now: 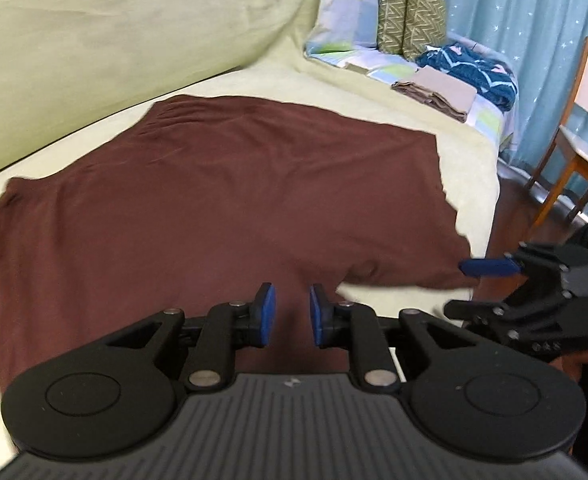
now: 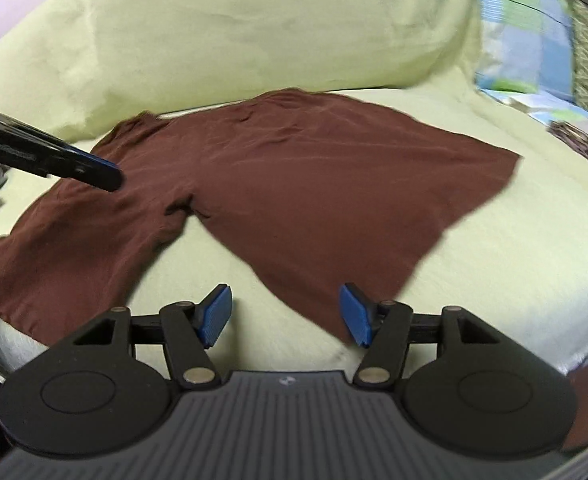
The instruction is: Fold clothes
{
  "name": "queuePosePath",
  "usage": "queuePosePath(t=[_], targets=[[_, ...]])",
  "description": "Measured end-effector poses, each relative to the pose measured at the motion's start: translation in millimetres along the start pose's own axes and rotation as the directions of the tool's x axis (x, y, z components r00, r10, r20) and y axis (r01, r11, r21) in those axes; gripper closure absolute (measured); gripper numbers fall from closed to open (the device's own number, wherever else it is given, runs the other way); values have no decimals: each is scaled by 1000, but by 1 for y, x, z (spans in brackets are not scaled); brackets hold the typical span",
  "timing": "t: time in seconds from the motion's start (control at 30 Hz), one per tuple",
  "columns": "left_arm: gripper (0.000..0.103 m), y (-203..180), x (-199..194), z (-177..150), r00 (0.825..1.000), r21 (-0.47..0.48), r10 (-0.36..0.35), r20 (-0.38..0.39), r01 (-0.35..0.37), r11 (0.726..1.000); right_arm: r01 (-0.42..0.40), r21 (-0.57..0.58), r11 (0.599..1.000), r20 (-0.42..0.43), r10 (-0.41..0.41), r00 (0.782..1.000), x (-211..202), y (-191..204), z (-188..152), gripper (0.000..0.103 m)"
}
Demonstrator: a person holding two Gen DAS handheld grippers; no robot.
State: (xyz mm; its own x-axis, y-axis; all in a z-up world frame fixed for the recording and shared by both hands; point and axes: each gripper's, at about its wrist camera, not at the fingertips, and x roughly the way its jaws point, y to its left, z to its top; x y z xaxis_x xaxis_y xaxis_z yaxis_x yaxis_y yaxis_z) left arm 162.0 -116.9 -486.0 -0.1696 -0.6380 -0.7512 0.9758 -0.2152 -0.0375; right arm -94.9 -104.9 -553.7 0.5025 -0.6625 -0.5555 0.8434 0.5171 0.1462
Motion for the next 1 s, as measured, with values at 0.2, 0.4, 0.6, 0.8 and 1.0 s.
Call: queuePosePath(t=[0.2, 0.4, 0.6, 0.8, 1.0], targets=[[79, -22, 32, 17, 1000, 47, -2, 4, 1, 999, 15, 27, 1000, 82, -17, 996, -1, -23, 10, 43], [66, -30, 62, 17, 997, 80, -27, -73, 33, 996, 7, 0, 1000, 70, -7, 997, 27, -28, 25, 42], [66, -19, 54, 23, 999, 44, -29, -37, 31, 999, 34, 52, 998, 71, -38, 997, 31, -39, 36, 42], [66, -4, 60, 53, 999, 57, 35, 3, -35, 998, 27, -59, 998, 69, -23, 997, 53, -51, 73, 42], [66, 12, 92, 101, 998, 102, 60, 27, -63, 993, -50, -167, 985, -16, 48, 999, 104, -60, 114, 43]])
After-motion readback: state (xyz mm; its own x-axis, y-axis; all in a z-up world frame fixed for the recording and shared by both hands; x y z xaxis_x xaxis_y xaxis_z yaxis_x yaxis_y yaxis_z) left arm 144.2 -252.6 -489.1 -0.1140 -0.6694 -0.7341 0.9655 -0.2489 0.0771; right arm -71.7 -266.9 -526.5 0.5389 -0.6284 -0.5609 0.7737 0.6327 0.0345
